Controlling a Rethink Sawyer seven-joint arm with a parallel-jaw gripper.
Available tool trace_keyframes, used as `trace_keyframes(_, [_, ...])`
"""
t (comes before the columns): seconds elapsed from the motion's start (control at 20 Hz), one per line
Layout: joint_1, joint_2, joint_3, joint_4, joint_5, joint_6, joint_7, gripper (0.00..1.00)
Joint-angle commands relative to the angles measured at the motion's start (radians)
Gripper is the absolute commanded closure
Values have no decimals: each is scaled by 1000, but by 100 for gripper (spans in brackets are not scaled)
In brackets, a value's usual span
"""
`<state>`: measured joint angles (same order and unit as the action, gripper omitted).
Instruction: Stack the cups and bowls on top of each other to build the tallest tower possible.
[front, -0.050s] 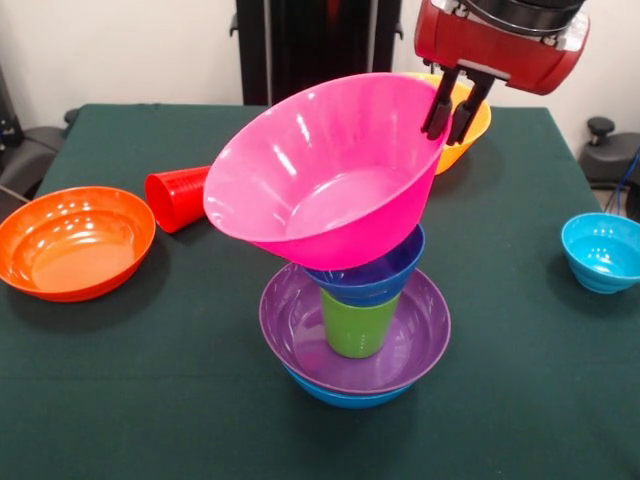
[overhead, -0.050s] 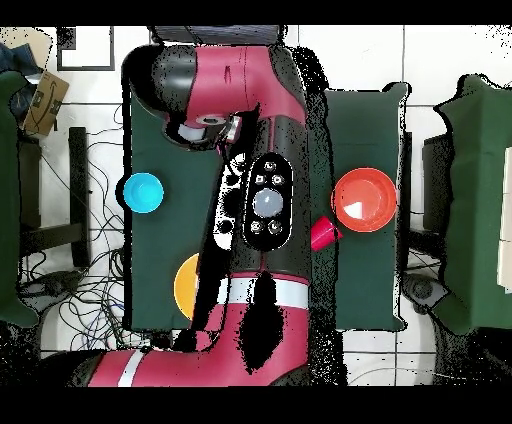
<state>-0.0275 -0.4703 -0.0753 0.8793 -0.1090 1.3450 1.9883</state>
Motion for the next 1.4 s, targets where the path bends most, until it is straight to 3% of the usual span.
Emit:
trace_keyframes(0.05, [2,-35,47,142,-44,-73,-61,100])
trace_keyframes(0.4, [10,-31,54,145,-44,-102,-32,100])
trace_keyframes(1.4, [19,15,59,23,-37,-2,-6,100])
